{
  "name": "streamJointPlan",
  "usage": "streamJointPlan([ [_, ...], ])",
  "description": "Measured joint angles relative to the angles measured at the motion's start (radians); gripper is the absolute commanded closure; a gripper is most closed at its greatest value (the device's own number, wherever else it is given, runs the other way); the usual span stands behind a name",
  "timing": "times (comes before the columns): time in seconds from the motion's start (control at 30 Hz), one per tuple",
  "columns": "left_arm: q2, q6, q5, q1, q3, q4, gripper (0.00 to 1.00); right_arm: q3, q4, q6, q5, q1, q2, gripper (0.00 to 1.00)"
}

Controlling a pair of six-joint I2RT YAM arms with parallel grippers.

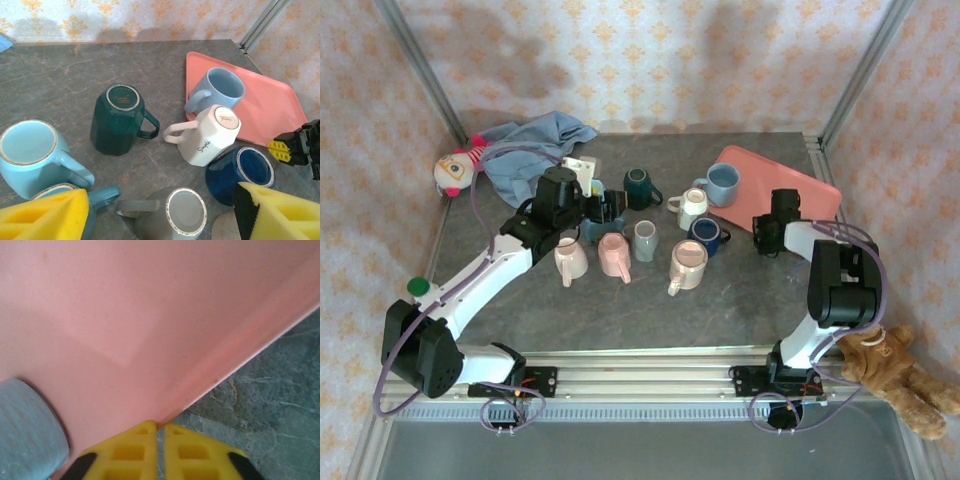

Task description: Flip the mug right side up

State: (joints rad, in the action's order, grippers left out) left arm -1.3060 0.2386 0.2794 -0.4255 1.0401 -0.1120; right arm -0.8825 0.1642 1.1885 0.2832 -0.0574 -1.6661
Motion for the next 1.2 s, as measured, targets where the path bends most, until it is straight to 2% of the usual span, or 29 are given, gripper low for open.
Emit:
streamJointPlan([
  [0.13,0.031,0.003,-0.003,0.0,-0.024,0.004,0.21,-0.039,0.091,-0.09,-0.003,0.0,0.014,0.64],
  [0.4,0.094,0.006,-0.049,0.0,-0.026,-0.008,0.2,-0.147,0.267,-0.339,-0.032,0.0,0.152,0.49],
  [0.67,0.14,0.008,-0.107,0.0,-0.028,-0.093,0.21,-0.252,0.368,-0.668,-0.036,0.0,0.245,0.46],
  [0.83,0.141,0.007,-0.106,0.0,-0.028,-0.187,0.22,-0.251,0.425,-0.749,-0.009,0.006,0.305,0.46],
  [0.97,0.153,-0.001,-0.089,-0.007,-0.044,-0.216,0.24,-0.273,0.489,-0.79,0.032,0.047,0.329,0.46],
  [1.03,0.16,-0.016,-0.085,-0.036,-0.053,-0.232,0.25,-0.293,0.529,-0.818,0.04,0.089,0.328,0.46],
  [1.2,0.156,-0.037,-0.104,-0.198,-0.055,-0.287,0.28,-0.335,0.636,-0.85,0.05,0.201,0.328,0.46],
])
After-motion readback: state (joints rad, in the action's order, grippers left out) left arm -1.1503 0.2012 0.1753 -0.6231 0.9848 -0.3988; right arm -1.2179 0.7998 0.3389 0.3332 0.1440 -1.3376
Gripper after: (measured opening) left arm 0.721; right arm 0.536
